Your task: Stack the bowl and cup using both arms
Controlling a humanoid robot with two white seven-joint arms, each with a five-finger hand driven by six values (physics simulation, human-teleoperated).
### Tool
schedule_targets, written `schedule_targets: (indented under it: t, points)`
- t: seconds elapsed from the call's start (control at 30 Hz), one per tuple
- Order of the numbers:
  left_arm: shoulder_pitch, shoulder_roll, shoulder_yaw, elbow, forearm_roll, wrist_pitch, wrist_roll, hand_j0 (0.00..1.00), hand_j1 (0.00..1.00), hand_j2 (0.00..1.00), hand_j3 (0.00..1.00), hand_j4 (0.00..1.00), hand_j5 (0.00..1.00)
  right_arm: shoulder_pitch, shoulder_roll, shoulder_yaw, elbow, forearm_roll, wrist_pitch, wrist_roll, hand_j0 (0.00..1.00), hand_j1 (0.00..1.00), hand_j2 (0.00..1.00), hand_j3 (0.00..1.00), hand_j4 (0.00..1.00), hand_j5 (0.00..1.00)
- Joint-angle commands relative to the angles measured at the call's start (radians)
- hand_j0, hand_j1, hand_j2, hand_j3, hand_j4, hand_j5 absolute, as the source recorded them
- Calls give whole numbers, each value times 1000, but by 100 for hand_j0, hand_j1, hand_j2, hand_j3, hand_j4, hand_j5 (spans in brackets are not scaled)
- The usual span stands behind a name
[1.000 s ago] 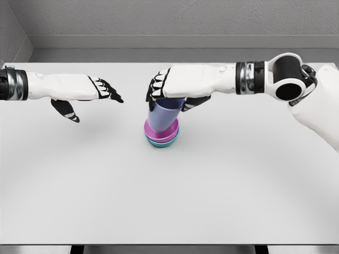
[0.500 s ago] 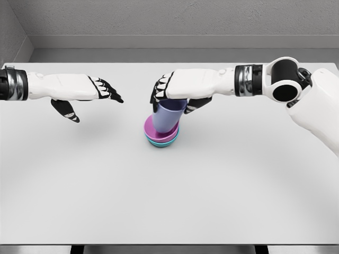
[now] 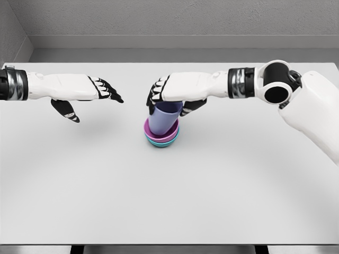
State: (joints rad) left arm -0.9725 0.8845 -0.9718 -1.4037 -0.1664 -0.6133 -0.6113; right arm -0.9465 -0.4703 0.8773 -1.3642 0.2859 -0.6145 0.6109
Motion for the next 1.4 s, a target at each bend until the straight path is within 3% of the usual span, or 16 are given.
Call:
schedule_targets:
  t: [0.0,0.6,0.67,0.73,1.0,1.23,1.33,1.37]
  points:
    - [0,1,1,0,5,2,0,100,100,100,100,100,100,2,1,8,4,-4,4,0,60,60,60,60,60,60]
    - [2,1,1,0,5,2,0,100,100,100,100,100,100,3,15,12,22,18,4,0,62,62,62,62,62,62]
    - [2,-1,1,0,5,2,0,100,100,100,100,100,100,3,15,12,22,21,4,0,69,69,69,69,69,69]
    - [2,-1,1,0,5,2,0,100,100,100,100,100,100,5,15,12,22,47,4,0,100,100,100,100,100,100]
    - [2,1,2,0,5,2,0,100,100,100,100,100,100,3,15,-3,19,47,4,0,100,100,100,100,100,100]
    - [0,1,2,0,5,2,0,100,100,100,100,100,100,24,7,-152,17,38,4,0,100,100,100,100,100,100]
    - [0,4,4,2,5,2,0,100,100,100,100,100,100,98,1,-262,24,36,4,0,100,100,100,100,100,100]
    - [0,5,4,14,5,2,0,100,100,100,100,100,100,129,-28,-328,28,35,4,0,100,100,100,100,100,100]
